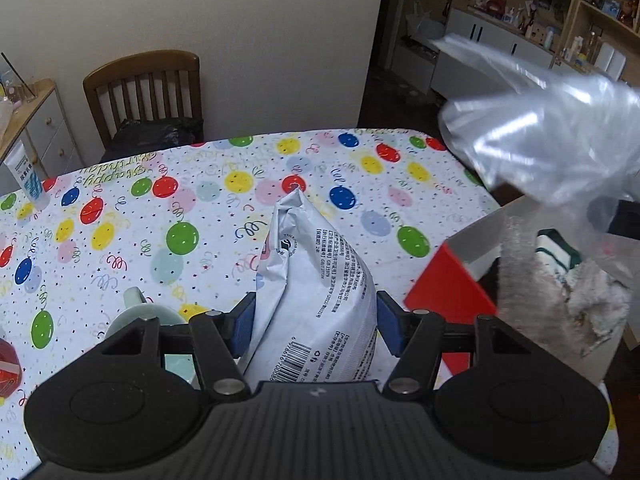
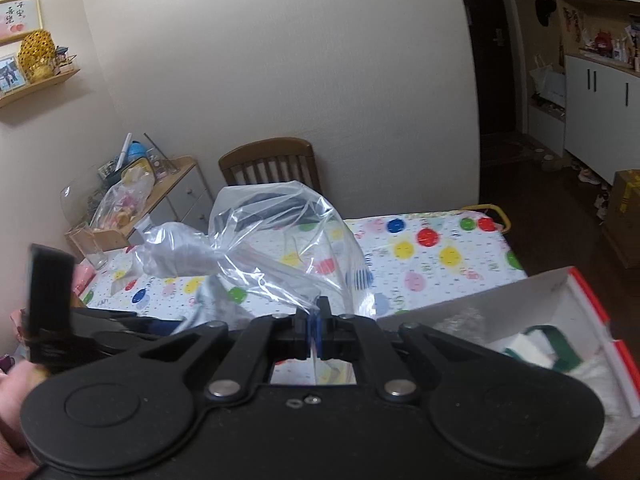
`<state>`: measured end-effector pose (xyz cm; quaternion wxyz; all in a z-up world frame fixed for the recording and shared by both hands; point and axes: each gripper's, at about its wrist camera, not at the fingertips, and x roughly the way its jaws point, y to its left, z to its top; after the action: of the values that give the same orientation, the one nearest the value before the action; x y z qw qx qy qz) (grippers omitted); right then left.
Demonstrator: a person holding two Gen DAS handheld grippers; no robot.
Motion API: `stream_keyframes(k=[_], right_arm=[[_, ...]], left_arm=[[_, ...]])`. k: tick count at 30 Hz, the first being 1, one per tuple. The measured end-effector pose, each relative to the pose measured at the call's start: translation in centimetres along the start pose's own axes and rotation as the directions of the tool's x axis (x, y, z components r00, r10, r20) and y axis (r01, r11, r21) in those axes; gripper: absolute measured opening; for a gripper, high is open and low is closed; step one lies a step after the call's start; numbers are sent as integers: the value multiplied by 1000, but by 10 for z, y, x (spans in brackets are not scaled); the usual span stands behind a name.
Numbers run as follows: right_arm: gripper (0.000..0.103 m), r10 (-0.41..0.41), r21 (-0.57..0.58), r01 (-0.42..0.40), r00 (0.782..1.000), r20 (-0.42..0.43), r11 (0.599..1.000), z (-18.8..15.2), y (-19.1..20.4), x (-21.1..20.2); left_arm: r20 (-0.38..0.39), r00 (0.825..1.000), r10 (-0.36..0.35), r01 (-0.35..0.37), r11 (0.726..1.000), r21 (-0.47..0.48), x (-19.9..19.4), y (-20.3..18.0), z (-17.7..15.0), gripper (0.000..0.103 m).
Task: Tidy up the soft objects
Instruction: 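Carry the white pouch and clear bag over the red shoebox with both grippers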
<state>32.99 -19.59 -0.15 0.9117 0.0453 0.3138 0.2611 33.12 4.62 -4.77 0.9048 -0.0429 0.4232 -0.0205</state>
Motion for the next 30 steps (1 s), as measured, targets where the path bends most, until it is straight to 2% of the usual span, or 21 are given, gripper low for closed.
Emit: stream_keyframes(k=[9, 16, 24, 30], right_arm=[[1, -83, 11, 82, 996, 32, 997, -7, -50, -42], [1, -172, -11, 172, 984, 40, 985, -22, -88, -65], [2, -291, -82, 292, 956, 24, 953, -36, -126, -74], [2, -340, -148, 330, 939, -47, 932, -42, -141, -55]], left_arm=[[42, 996, -72, 72, 997, 20, -40, -42, 6, 61], [54, 987, -151, 148, 987, 63, -56, -93, 14, 61], [29, 977, -209, 205, 972, 116, -37, -152, 16, 61], [-20, 974, -225, 225, 968, 113, -3, -183, 18, 61]])
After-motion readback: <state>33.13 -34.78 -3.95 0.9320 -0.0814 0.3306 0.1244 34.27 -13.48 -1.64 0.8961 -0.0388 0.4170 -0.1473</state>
